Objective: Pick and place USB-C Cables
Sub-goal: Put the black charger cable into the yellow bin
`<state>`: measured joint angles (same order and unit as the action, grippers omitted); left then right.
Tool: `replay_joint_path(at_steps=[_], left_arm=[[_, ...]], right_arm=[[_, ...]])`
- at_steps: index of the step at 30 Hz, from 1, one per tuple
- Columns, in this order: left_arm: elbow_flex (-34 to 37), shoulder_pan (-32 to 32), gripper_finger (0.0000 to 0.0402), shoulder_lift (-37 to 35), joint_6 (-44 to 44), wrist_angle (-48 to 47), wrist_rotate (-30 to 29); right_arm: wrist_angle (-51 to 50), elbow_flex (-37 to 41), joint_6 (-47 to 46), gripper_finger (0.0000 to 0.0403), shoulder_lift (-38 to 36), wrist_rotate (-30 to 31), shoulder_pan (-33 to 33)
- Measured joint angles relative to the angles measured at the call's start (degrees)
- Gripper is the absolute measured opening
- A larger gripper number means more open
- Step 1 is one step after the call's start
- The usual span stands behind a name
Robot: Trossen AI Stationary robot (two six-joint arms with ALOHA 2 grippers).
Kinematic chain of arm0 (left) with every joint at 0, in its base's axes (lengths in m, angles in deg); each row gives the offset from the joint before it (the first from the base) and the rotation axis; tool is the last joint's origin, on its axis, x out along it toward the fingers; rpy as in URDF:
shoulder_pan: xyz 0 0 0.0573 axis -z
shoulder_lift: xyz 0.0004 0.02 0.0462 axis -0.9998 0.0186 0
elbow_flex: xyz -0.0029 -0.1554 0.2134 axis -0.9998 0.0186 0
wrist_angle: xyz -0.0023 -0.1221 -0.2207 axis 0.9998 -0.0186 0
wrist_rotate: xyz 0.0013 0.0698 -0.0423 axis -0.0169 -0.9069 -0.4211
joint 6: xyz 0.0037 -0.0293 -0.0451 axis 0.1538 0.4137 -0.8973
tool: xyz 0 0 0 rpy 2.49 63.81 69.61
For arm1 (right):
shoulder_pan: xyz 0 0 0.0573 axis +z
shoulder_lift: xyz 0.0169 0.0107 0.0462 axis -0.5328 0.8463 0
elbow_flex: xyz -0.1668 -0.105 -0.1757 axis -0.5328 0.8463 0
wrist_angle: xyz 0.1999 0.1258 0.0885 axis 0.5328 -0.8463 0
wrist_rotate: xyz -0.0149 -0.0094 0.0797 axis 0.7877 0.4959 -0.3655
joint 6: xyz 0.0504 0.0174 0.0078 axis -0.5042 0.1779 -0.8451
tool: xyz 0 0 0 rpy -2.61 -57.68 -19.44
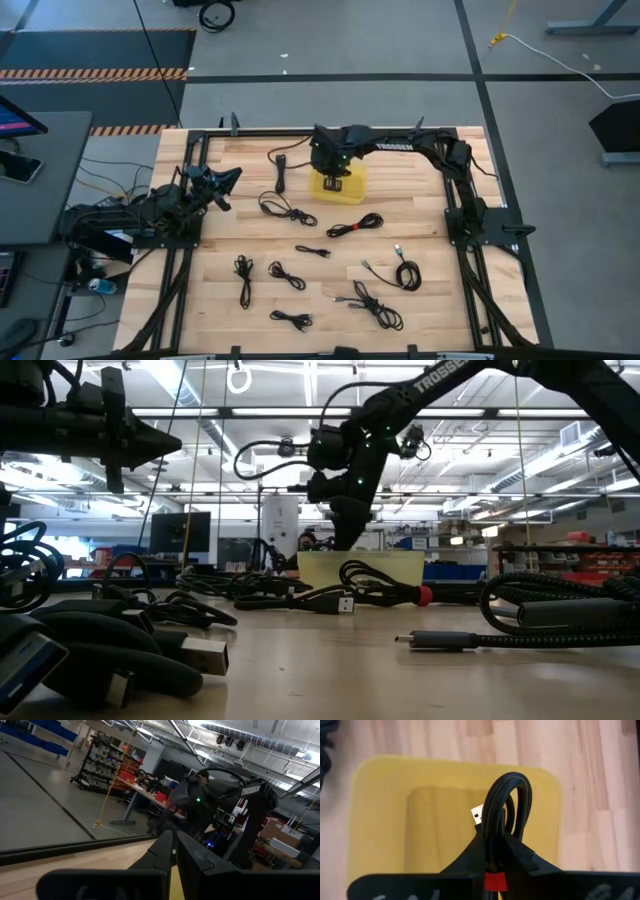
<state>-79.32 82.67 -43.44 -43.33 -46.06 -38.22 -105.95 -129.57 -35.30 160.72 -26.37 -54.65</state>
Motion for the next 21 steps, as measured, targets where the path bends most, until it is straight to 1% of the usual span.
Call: replay_joint_path(at_steps=[3,10,12,17,21], left_arm=[[0.0,0.0,0.0029,0.0,0.0,0.0,0.0],[0.0,0.0,0.0029,0.0,0.1,-0.1,0.0],[0.0,0.0,0.0029,0.0,0.1,-0.1,0.0],[0.0,0.0,0.0029,0.0,0.1,-0.1,0.0],[0.0,0.0,0.0029,0.0,0.1,-0.1,0.0]], right_arm=[[-1.6,0.0,-1.4,0.0042,0.0,0.0,-0.7],[-0.7,0.1,-4.6,0.0042,0.0,-0.2,-1.7],[1.0,1.4,-5.7,0.0042,0.0,-0.6,-1.8],[1.5,4.8,-6.7,0.0042,0.0,-1.2,-1.8],[2.0,5.2,-6.6,0.0042,0.0,-1.0,-1.8]])
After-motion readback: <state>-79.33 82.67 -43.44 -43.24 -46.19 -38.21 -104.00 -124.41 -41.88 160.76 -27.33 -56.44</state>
